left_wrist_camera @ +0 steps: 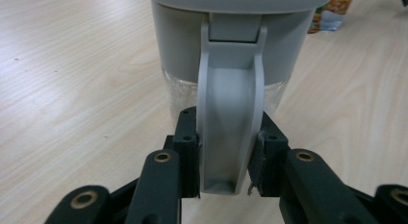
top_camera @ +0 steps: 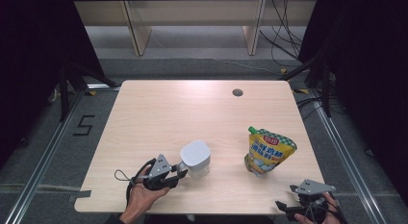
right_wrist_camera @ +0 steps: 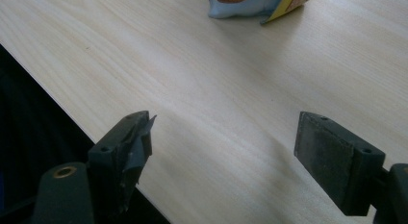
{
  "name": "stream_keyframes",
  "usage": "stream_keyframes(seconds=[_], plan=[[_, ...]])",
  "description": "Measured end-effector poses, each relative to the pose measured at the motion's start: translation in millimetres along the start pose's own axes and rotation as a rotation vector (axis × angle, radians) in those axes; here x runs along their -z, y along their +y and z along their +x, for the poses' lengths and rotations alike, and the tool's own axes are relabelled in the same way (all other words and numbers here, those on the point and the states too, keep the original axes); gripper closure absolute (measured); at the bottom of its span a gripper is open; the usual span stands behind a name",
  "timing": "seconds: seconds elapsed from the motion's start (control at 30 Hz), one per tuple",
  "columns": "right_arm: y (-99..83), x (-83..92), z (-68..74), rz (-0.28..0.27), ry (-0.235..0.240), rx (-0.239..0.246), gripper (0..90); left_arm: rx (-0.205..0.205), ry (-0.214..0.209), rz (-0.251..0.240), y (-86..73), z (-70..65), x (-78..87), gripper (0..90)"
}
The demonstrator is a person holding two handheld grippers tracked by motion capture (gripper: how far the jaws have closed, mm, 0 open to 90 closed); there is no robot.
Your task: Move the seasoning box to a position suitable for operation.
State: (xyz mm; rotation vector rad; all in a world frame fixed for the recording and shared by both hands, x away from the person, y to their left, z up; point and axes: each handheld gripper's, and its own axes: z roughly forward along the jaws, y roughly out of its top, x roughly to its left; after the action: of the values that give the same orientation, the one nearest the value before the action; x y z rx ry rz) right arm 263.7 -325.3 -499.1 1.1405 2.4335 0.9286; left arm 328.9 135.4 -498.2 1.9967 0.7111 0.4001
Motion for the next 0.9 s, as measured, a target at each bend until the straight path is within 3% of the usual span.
stream_keyframes(seconds=[0.1,0.13,0.2,0.33,0.37,0.43,0.47,0.53,0.6,0.73,0.9], plan=[[-0.3,-0.2,0.9,0.002,0.001,-0.008,21.7,0.006,-0.019,-0.003,-1.2,-6.8,1.1,68.3],[-0.3,0.2,1.4,0.004,0.002,-0.019,21.7,-0.024,-0.017,0.01,-0.7,-7.7,2.4,68.4],[0.1,0.3,0.2,0.001,0.002,-0.003,21.7,-0.01,-0.042,0.007,-1.8,-13.2,3.0,68.3],[-0.3,0.1,1.5,0.004,0.002,-0.019,21.7,-0.047,-0.105,0.009,-1.6,-21.2,3.0,68.4],[-0.2,-0.1,-0.3,0.001,-0.002,0.004,21.7,-0.052,-0.115,0.008,-1.5,-23.4,2.7,68.3],[0.1,-0.1,0.0,-0.002,0.004,0.003,21.7,-0.082,-0.151,0.018,0.1,-26.0,1.5,68.3],[0.1,-0.1,0.0,-0.003,0.004,0.003,21.7,-0.101,-0.148,0.014,1.2,-25.2,0.5,68.3],[-0.2,-0.1,-0.1,0.001,-0.001,0.002,21.7,-0.063,-0.129,0.019,1.7,-26.0,0.2,68.2],[-0.3,-0.1,-0.1,0.0,-0.001,0.002,21.7,-0.074,-0.144,0.021,1.5,-22.7,-0.2,68.0],[-0.2,0.2,0.1,0.0,0.004,0.001,21.7,-0.078,-0.102,0.014,1.2,-15.7,-0.3,67.7],[-0.4,0.1,-0.2,0.001,-0.001,0.004,21.7,-0.054,-0.099,0.006,1.1,-10.1,-1.3,67.5]])
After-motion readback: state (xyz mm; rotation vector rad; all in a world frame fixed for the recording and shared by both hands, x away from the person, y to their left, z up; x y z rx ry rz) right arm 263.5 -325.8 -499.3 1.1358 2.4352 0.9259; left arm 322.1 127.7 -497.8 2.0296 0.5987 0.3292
